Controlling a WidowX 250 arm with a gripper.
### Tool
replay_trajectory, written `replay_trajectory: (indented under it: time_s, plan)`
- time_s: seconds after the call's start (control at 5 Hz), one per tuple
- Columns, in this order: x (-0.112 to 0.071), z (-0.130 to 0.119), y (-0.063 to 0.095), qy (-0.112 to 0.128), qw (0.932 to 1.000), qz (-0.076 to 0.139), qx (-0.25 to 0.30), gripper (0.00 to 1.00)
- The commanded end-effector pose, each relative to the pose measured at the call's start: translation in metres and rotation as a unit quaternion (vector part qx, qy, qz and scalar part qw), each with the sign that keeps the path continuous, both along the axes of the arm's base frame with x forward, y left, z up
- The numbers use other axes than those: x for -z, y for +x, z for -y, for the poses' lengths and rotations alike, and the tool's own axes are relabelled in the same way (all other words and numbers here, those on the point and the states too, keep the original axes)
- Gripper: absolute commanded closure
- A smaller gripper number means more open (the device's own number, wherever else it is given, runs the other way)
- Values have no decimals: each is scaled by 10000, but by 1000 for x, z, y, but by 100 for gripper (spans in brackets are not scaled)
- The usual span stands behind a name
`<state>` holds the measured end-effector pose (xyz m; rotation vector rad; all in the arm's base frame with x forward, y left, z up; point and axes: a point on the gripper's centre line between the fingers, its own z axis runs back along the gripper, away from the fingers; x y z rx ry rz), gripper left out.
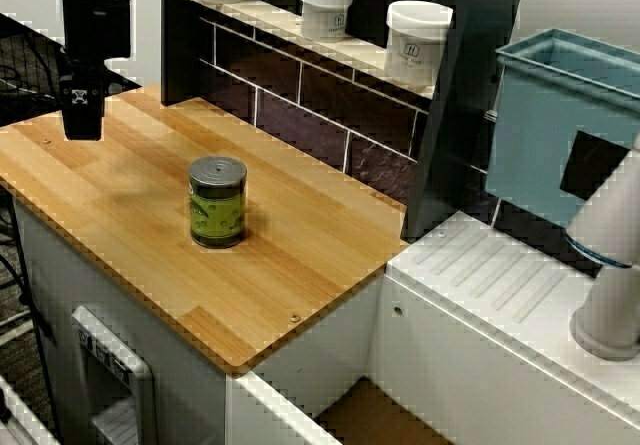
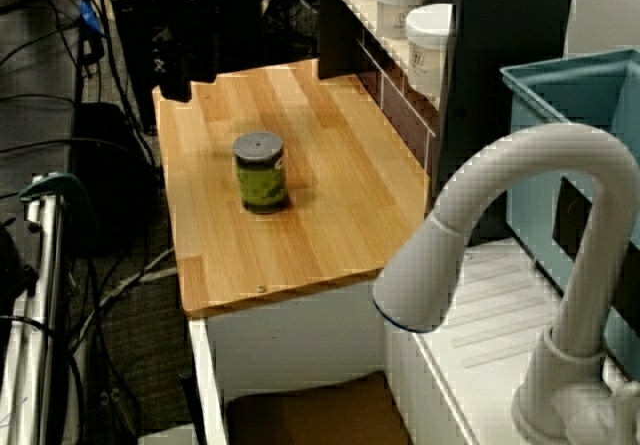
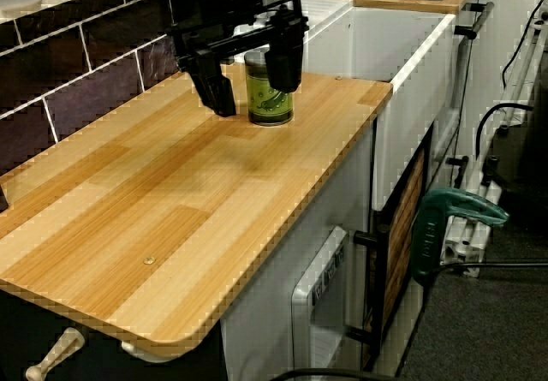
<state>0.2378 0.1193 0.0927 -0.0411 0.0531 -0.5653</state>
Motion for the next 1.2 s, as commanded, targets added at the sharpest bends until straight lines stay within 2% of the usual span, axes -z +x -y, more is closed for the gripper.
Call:
replay_trajectory:
  time_s: [0.0, 0.2, 0.4, 0.8, 1.0]
  plan:
    - [-5, 5, 13, 1027, 9748, 592, -1889, 0]
    - [1, 5, 26, 980, 9682, 516, -2244, 0]
    - [7, 10, 34, 971, 9646, 531, -2392, 0]
    - [24, 24, 34, 893, 9662, 348, -2394, 0]
    - [27, 36, 32, 832, 9683, 346, -2328, 0]
